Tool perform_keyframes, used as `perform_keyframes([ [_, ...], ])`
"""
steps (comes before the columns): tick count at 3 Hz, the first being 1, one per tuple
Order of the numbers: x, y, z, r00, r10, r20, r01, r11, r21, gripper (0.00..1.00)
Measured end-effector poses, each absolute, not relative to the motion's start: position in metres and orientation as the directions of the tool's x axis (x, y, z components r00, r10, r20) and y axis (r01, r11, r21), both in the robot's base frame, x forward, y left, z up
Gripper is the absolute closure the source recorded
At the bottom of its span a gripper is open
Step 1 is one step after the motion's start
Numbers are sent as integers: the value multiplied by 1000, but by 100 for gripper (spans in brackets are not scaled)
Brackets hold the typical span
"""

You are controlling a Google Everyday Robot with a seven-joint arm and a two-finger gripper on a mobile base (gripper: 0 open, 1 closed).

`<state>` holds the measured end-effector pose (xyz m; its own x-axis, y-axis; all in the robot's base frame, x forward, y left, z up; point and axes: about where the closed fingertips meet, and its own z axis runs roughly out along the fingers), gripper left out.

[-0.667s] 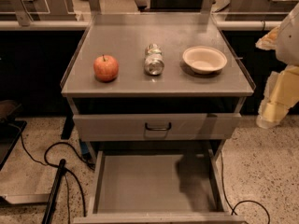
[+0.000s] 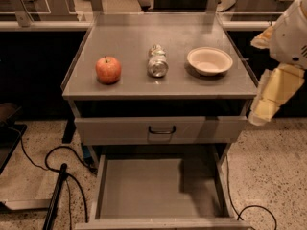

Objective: Place apple into middle drawer

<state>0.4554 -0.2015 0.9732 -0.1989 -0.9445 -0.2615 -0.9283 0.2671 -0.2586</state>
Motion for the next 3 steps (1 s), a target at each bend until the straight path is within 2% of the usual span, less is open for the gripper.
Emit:
perform_keyframes([
  [1, 474, -168, 963, -148, -933, -327, -949, 228, -219, 0],
  [3, 474, -165, 962, -146, -928, -343, -944, 234, -232, 0],
])
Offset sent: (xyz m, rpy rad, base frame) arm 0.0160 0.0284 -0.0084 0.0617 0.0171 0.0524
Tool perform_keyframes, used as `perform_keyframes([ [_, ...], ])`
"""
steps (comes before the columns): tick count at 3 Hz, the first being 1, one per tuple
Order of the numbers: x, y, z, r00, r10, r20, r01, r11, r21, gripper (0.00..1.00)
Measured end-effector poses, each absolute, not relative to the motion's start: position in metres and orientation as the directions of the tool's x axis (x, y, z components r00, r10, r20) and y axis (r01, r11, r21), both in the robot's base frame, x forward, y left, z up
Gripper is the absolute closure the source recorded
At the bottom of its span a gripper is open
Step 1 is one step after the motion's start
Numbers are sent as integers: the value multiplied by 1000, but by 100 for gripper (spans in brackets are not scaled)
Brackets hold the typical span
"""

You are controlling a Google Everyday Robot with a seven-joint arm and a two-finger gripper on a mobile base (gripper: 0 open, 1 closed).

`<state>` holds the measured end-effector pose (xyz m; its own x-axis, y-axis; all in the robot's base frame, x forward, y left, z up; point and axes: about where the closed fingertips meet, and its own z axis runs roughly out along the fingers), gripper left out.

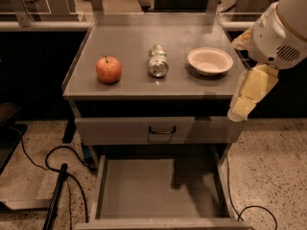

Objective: Place apple into middle drawer

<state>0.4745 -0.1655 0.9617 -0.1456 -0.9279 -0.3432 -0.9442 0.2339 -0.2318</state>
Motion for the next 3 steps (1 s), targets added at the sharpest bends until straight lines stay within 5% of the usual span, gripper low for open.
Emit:
perform_keyframes([
  [3, 538, -121, 940, -83, -847, -525, -902, 288, -321, 0],
])
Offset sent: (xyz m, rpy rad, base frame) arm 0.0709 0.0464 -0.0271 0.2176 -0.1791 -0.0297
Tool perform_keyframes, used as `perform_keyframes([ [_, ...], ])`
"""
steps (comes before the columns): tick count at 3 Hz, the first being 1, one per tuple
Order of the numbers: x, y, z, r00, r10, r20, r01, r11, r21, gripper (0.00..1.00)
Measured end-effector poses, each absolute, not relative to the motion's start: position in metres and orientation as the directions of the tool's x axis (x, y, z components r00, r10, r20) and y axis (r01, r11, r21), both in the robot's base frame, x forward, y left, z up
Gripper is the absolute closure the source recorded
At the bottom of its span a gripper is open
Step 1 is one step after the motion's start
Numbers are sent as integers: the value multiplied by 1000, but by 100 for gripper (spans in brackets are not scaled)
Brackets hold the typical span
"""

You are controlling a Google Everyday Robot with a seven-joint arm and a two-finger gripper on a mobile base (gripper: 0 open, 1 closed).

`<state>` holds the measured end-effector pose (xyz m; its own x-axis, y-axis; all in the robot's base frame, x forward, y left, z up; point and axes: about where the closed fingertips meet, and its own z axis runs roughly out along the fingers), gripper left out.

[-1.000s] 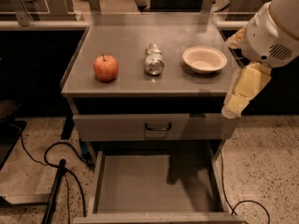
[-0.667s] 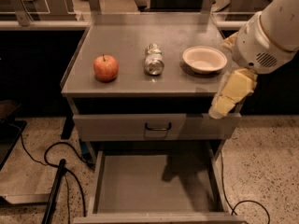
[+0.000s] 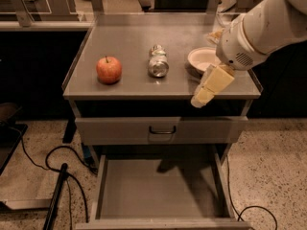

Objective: Place apple into middle drawer

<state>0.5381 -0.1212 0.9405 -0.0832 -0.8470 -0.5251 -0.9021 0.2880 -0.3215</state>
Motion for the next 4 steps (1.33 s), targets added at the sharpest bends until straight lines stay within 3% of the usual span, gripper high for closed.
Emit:
perform_keyframes([
  [2, 543, -115, 935, -74, -833, -549, -896, 296, -330, 0],
  [4, 602, -38, 904, 62, -800, -597, -877, 243, -416, 0],
])
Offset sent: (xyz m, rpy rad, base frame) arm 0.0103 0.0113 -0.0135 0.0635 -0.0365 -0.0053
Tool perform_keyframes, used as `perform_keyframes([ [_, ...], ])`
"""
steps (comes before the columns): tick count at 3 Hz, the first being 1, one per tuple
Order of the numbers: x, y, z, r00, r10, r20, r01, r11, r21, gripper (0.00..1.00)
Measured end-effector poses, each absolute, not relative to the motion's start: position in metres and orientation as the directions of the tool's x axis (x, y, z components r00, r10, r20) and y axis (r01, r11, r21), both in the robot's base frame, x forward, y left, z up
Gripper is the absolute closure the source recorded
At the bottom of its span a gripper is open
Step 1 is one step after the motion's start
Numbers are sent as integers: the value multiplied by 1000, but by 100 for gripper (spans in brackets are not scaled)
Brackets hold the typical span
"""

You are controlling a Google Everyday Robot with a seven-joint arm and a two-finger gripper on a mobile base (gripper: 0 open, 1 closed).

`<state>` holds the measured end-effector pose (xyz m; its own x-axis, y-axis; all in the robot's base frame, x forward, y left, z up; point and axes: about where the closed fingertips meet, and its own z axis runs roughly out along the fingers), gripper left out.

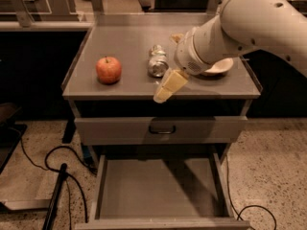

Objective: Place apple into middle drawer

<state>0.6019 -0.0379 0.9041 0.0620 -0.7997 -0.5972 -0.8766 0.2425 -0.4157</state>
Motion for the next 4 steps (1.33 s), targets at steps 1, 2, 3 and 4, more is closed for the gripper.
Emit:
perform_keyframes([
  [1, 602, -38, 904, 62, -799, -598, -877, 242, -416, 0],
  [2, 616, -17, 905, 97, -759, -643, -878, 240, -415, 0],
  [3, 641, 17, 899, 139, -697, -703, -900, 207, -383, 0],
  [4, 658, 37, 890, 156, -646, -747, -915, 190, -356, 0],
])
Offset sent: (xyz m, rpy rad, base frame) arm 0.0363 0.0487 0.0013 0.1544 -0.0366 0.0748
